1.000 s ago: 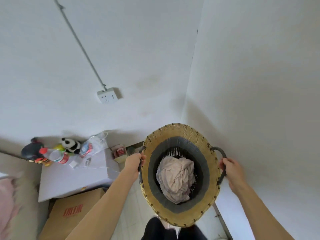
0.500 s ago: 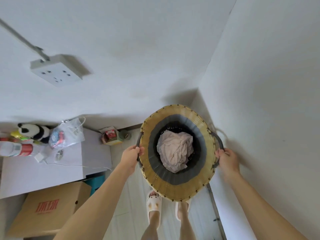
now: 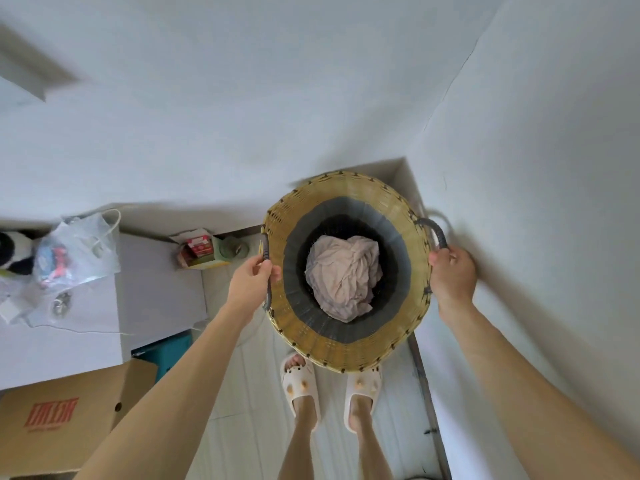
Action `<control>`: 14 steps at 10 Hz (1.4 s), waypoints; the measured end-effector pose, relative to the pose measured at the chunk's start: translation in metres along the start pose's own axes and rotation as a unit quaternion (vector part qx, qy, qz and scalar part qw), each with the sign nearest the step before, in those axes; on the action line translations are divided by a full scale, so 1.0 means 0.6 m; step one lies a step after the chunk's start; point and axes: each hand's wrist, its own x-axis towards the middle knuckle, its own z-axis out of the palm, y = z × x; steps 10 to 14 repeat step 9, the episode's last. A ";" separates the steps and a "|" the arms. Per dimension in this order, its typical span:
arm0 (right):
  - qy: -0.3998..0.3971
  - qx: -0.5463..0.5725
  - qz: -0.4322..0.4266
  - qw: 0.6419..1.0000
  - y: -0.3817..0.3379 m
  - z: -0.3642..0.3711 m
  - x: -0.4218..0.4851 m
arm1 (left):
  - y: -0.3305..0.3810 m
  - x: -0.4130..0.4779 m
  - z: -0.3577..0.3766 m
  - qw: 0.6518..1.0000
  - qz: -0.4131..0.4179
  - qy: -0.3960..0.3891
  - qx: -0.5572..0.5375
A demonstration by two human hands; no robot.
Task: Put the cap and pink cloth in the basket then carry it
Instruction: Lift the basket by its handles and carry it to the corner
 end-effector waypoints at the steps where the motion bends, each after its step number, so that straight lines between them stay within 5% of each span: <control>1: 0.023 -0.026 0.015 0.999 0.033 0.007 -0.025 | -0.009 0.001 0.008 1.000 0.006 -0.012 0.018; 3: -0.061 -0.079 0.216 0.971 0.193 0.043 -0.097 | -0.026 -0.009 0.022 0.998 0.017 0.032 0.043; 4: -0.110 -0.003 0.301 0.947 0.243 0.076 -0.140 | -0.022 -0.011 0.018 0.996 0.038 0.052 0.057; 6: -0.034 -0.026 0.275 0.961 0.244 0.132 -0.106 | -0.012 0.000 -0.023 0.987 0.059 0.091 0.120; 7: -0.052 -0.001 0.294 0.954 0.224 0.126 -0.097 | -0.011 0.007 -0.038 0.987 0.065 0.077 0.129; 8: -0.149 -0.070 0.277 0.947 0.191 0.101 -0.121 | -0.004 0.010 -0.033 0.988 0.064 0.060 0.129; 9: -0.273 -0.208 0.261 0.902 0.125 0.060 -0.119 | 0.001 0.005 -0.035 0.989 0.039 0.052 0.132; 14: -0.273 -0.208 0.261 0.902 0.125 0.060 -0.119 | 0.001 0.005 -0.035 0.989 0.039 0.052 0.132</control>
